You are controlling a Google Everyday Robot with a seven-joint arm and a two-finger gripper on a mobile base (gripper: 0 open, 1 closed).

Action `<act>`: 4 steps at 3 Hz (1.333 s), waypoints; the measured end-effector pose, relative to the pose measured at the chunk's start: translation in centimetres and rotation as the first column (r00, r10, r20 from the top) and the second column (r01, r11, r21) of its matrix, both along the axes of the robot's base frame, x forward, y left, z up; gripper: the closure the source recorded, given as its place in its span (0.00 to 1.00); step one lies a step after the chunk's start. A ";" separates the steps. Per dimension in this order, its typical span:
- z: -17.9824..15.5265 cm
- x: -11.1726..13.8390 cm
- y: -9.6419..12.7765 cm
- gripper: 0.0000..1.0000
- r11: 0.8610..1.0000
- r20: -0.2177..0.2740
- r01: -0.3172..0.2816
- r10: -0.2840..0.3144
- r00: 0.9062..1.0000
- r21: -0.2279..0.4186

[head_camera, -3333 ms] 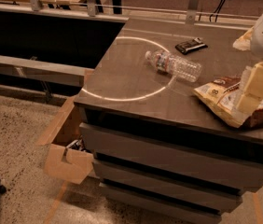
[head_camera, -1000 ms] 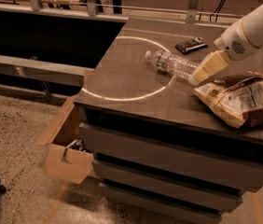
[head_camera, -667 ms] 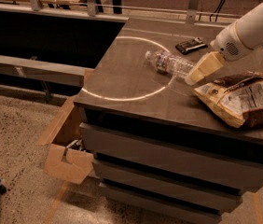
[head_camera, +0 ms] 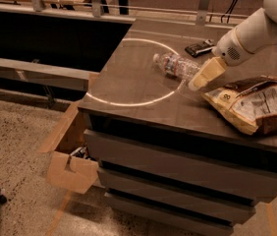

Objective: Pick water bottle

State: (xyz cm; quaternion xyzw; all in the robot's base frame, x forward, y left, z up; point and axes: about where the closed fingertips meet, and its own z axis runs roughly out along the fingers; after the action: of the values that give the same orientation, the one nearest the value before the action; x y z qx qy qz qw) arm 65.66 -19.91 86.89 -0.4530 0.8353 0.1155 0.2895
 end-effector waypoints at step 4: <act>-0.7 0.8 1.8 0.98 0.998 -0.021 -0.064 0.065 0.998 0.010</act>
Offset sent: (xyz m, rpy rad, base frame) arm 0.0170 0.0166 -0.0197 0.0057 0.0367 0.0320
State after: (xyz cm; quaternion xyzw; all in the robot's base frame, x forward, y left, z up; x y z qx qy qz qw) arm 66.49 -18.15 86.14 -0.4771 0.8227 0.1334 0.2788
